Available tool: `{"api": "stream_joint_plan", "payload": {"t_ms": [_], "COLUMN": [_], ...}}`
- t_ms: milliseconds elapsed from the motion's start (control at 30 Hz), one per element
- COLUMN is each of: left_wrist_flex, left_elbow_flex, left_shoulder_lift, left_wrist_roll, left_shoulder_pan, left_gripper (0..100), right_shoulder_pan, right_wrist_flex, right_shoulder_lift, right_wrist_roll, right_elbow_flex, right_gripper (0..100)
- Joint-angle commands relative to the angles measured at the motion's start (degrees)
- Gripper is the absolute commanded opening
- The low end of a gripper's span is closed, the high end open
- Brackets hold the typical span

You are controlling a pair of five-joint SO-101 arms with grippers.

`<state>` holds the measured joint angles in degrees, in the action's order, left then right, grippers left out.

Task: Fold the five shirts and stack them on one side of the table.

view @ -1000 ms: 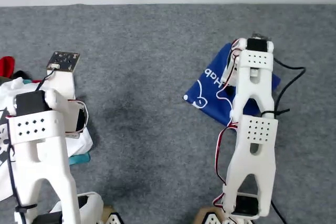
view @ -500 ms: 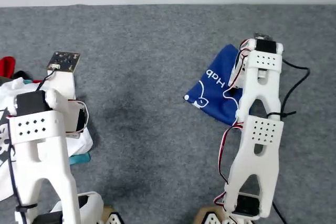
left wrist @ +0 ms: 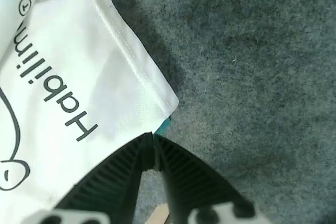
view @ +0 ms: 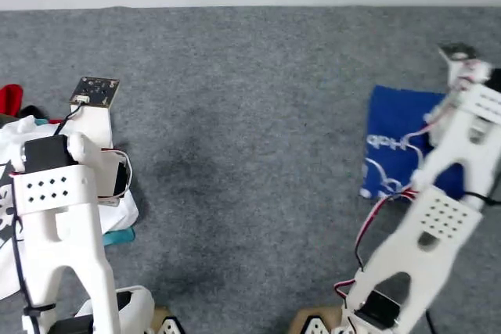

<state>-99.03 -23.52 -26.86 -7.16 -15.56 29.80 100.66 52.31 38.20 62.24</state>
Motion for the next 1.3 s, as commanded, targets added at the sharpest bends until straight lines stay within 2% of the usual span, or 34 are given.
{"api": "stream_joint_plan", "payload": {"t_ms": [0,267,367,500,567,833,900,967,1067,1267], "left_wrist_flex": [-1.3,-1.3,-1.3,-1.4,-1.4,-1.5,-1.5,-1.5,-1.6,-1.5], "left_elbow_flex": [0.4,0.4,0.4,0.3,0.3,5.9,9.0,10.7,10.0,3.4], "left_shoulder_lift": [-1.7,-1.7,-1.7,-1.7,-1.7,-2.8,-4.6,-6.5,-9.3,-10.5], "left_wrist_roll": [0.1,0.1,0.2,0.2,0.3,0.3,0.2,0.2,-0.3,-14.1], "left_shoulder_pan": [0.3,0.3,0.3,0.3,0.3,-2.5,-4.6,-6.5,-10.2,-20.5], "left_gripper": [0,0,0,1,1,1,1,1,1,1], "right_shoulder_pan": [5.3,10.3,10.3,11.0,11.2,11.1,11.0,10.3,8.3,3.7], "right_wrist_flex": [2.0,-1.0,1.3,2.2,2.2,2.4,2.4,2.3,2.4,2.2], "right_shoulder_lift": [-2.7,2.3,1.3,-3.0,-5.7,-17.8,-21.9,-26.7,-34.2,-49.1], "right_wrist_roll": [5.1,6.9,6.3,-3.4,-4.9,-5.0,-4.9,-4.4,1.3,3.0], "right_elbow_flex": [0.4,0.6,0.7,0.6,0.5,-0.7,-3.3,-8.2,-19.4,-42.4], "right_gripper": [1.0,1.7,10.5,26.4,29.2,28.8,24.0,15.2,5.5,2.6]}}
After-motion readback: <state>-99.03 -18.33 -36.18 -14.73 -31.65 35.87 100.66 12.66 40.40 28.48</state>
